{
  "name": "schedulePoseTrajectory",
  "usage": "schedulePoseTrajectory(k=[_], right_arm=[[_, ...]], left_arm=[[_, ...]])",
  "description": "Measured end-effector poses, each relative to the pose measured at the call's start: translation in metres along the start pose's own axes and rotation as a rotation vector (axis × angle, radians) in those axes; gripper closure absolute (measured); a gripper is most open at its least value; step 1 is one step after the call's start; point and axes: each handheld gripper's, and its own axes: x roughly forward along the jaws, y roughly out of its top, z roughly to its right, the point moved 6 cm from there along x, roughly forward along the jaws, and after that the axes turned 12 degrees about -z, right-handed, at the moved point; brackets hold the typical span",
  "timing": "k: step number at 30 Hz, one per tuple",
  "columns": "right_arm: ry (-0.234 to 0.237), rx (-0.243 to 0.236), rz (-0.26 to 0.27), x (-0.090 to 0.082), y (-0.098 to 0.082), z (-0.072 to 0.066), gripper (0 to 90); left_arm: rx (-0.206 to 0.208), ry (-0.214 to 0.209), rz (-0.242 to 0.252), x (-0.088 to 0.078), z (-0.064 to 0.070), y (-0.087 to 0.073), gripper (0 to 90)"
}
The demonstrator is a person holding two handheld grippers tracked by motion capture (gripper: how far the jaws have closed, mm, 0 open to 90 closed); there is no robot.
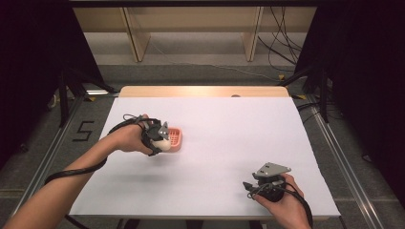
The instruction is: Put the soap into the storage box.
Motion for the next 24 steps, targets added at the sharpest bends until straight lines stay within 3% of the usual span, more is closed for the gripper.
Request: schedulePoseTrajectory(k=[9,14,19,24], right_arm=[[0.001,0.007,0.001,0.0001,-0.0002,0.0001,51.6],[-0.002,0.002,0.005,0.0,0.0003,0.0007,51.5],[0.009,0.013,-0.002,0.0004,-0.0004,-0.0008,51.5],[0.002,0.003,0.001,0.0004,0.0,0.0004,51.5]], left_arm=[[0.018,0.008,-0.005,0.0025,-0.002,0.002,49.8],[0.065,0.033,-0.008,0.0046,-0.0048,0.0039,49.7],[0.062,0.031,-0.008,0.0057,-0.0053,0.0044,49.7],[0.094,0.054,-0.007,0.0051,-0.0099,0.0059,49.7]])
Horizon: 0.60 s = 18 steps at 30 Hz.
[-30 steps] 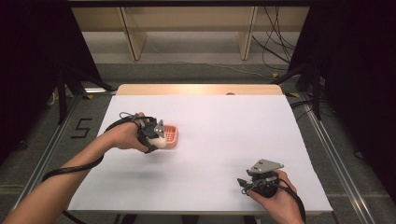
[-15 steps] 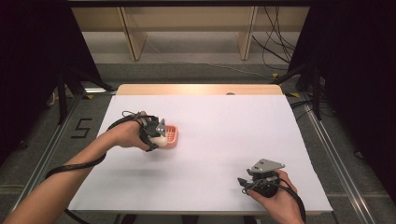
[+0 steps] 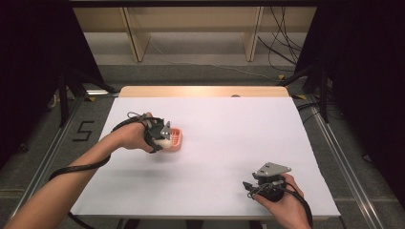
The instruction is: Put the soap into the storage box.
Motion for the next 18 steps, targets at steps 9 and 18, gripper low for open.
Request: schedulePoseTrajectory(k=[9,18], right_arm=[[-0.006,-0.04,0.01,0.0021,0.0006,0.0019,51.5],[-0.003,-0.018,0.001,0.0018,-0.0003,0.0009,51.5]], left_arm=[[0.016,0.001,0.0,0.0014,-0.0031,0.0023,49.7],[0.026,-0.002,-0.001,0.0042,-0.0048,0.0046,49.7]])
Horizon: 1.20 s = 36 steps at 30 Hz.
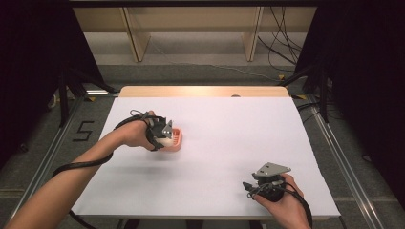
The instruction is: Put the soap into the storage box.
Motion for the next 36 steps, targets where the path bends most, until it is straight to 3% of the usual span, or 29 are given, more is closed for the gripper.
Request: schedulePoseTrajectory(k=[21,36], right_arm=[[0.001,0.003,-0.004,0.0,0.0,-0.001,51.5],[0.005,0.012,0.002,0.001,0.0,-0.002,51.5]], left_arm=[[0.026,0.016,0.007,0.008,-0.009,0.007,49.6],[0.005,0.014,0.012,0.014,-0.014,0.009,49.6]])
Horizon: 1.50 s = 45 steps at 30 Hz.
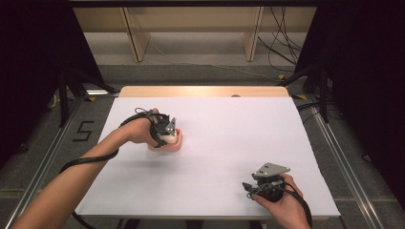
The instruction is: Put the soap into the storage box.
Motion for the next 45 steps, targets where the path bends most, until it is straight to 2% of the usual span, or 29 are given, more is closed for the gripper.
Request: schedulePoseTrajectory(k=[5,7,13,15,33,43,45], right_arm=[[0.001,-0.002,0.001,0.0,0.0,0.0,51.5],[0.005,0.011,-0.005,0.0,0.0,-0.001,51.5],[0.001,-0.002,0.0,0.0,0.0,0.0,51.5],[0.007,0.014,-0.007,0.0,0.0,-0.001,51.5],[0.008,0.01,-0.008,0.0,0.0,-0.001,51.2],[0.01,0.014,-0.014,0.0,-0.001,-0.001,50.1],[0.01,0.015,-0.013,0.0,-0.001,-0.001,50.1]], left_arm=[[-0.001,0.001,0.0,0.002,-0.001,0.0,49.6],[-0.002,-0.001,-0.003,0.003,0.0,0.0,49.6],[0.003,0.007,-0.003,0.005,-0.003,0.0,49.5],[-0.003,-0.003,-0.008,0.006,-0.002,-0.001,49.6],[-0.017,-0.014,-0.025,0.015,-0.006,0.0,49.5],[-0.053,-0.029,-0.035,0.015,-0.01,-0.004,47.9],[-0.058,-0.026,-0.022,0.013,-0.011,-0.003,48.1]])
